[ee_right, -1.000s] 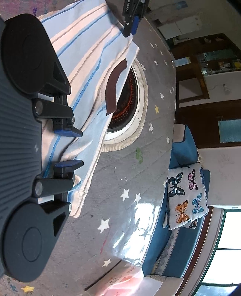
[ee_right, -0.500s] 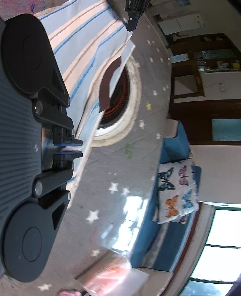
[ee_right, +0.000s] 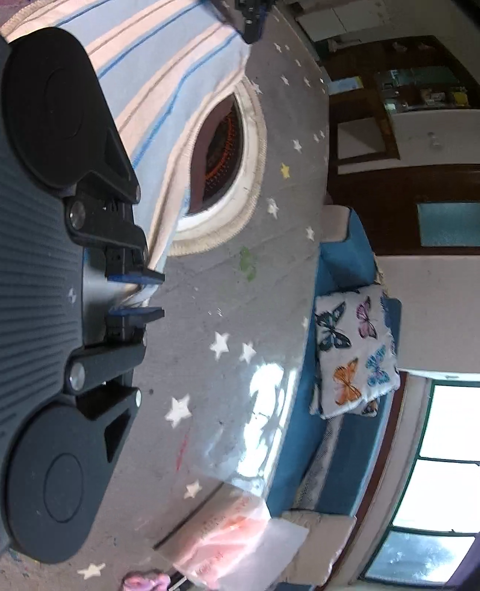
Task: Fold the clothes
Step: 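Lower the folded hem onto the shirt and open both grippers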
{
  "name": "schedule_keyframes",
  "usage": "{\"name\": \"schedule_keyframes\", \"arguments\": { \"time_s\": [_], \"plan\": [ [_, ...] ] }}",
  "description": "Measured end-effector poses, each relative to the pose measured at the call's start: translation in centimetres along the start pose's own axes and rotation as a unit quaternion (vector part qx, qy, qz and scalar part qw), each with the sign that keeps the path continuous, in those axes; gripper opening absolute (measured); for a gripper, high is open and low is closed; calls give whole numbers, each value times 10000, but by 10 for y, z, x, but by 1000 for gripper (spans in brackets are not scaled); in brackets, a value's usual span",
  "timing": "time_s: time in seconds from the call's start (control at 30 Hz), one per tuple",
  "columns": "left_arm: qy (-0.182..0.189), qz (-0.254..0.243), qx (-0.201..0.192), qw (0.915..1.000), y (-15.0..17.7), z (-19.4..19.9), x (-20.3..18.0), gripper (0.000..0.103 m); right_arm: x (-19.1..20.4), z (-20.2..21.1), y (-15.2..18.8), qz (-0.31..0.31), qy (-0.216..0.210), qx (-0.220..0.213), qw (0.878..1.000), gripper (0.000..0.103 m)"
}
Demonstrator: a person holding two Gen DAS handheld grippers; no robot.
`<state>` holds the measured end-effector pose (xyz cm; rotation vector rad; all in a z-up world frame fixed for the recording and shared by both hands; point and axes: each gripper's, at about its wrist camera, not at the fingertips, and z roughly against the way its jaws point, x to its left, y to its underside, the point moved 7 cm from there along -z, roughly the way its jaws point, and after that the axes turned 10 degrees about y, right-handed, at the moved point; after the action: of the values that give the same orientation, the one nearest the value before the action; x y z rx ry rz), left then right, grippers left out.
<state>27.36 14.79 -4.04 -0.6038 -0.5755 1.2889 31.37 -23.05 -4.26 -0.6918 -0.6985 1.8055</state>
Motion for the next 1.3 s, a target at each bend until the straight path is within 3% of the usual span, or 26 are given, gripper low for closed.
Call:
{"name": "schedule_keyframes", "arguments": {
  "time_s": [0.07,0.17,0.2,0.37,0.43,0.57,0.67,0.83,1.0,1.1,1.2,1.3],
  "plan": [
    [-14,40,-118,9999,-5,10,1,16,-1,8,-3,17,-57,-49,10000,16],
    [52,47,-270,9996,-13,25,-9,38,8,19,-5,31,-296,-56,9995,17],
    [136,30,-296,9995,-16,28,-15,39,12,21,-5,20,-374,-59,9993,18],
    [674,-66,-259,9974,-21,30,-47,43,32,22,6,-67,-776,77,9969,19],
    [755,-88,-164,9970,-19,22,-54,43,34,16,11,-7,-740,195,9971,19],
    [774,49,93,9969,-12,-2,-54,43,23,-1,12,-249,-652,238,9973,20],
    [636,153,257,9975,-7,-15,-45,43,5,-10,6,-616,-518,195,9966,27],
    [598,444,277,9968,-3,-14,-30,43,-23,-12,3,-1013,-226,115,9945,27],
    [728,391,161,9965,-7,-3,-44,48,-18,7,4,-687,-268,17,9973,27],
    [769,222,208,9966,-4,-2,-58,51,-6,5,10,-457,-319,133,9984,35],
    [858,159,212,9960,-1,0,-68,53,3,2,13,-466,-296,227,9982,35],
    [902,68,177,9957,-1,2,-78,55,24,8,8,-206,-358,63,9991,47]
  ]
}}
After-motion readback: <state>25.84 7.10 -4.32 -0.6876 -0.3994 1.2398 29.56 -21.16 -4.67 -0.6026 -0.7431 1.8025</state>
